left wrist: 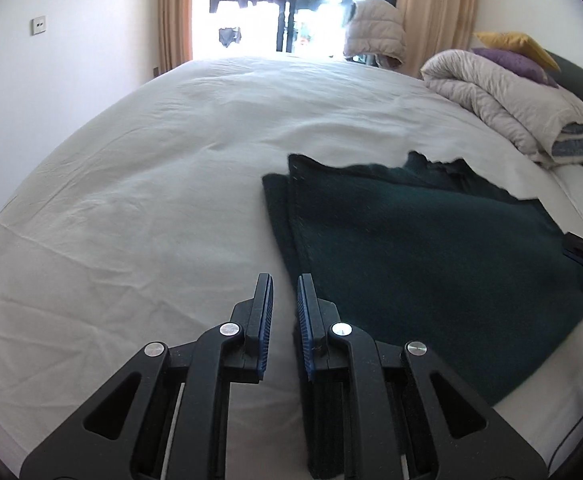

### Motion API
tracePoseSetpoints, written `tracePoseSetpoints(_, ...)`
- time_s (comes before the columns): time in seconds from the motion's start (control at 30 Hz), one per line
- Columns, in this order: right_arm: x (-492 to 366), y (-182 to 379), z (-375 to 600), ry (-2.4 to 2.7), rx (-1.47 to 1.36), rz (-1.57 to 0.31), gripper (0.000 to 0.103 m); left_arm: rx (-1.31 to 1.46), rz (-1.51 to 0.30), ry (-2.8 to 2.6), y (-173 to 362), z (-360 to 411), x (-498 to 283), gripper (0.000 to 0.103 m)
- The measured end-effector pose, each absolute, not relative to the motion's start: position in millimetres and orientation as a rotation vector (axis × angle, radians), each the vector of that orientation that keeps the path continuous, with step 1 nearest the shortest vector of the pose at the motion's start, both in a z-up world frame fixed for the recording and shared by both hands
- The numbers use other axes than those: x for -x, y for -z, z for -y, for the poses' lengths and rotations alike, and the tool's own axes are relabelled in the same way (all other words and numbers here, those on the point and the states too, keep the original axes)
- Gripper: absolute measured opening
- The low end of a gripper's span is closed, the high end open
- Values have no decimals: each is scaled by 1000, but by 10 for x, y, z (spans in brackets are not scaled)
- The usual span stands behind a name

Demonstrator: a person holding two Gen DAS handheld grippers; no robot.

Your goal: Fold small clothes

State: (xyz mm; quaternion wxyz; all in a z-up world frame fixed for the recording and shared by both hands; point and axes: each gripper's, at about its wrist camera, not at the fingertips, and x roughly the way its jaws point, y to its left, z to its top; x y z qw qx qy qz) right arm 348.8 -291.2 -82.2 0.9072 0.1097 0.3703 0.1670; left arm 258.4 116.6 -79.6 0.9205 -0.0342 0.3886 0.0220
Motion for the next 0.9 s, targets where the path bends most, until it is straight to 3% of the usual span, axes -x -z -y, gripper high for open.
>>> tracePoseSetpoints(0.13, -3431, 1130, 2987, -326, -257, -795, 58, 64, -856, -31, 1007, -1123, -2574, 13)
tracePoseSetpoints(0.43, -2956, 1001, 3678, -137, -523, -733, 60, 122, -884, -30, 1061, -1211, -2532, 15)
tracePoseSetpoints(0.7, -2801, 885, 2958, -391, -568, -714, 60, 389, -867, -38, 934, -1439, -2099, 19)
tracePoseSetpoints(0.8, -2921, 914, 2688, -435, -548, -734, 61, 514, -863, -29, 947, -1542, -1915, 40)
tracePoseSetpoints(0.83, -2962, 953, 2630, -443, -545, -750, 63, 534, -853, -28, 945, -1561, -1868, 60)
tracePoseSetpoints(0.87, -3014, 1026, 2593, -441, -552, -778, 66, 540, -842, -24, 933, -1567, -1837, 73)
tracePoseSetpoints(0.9, -3056, 1124, 2586, -420, -570, -810, 66, 532, -840, -25, 916, -1557, -1824, 75)
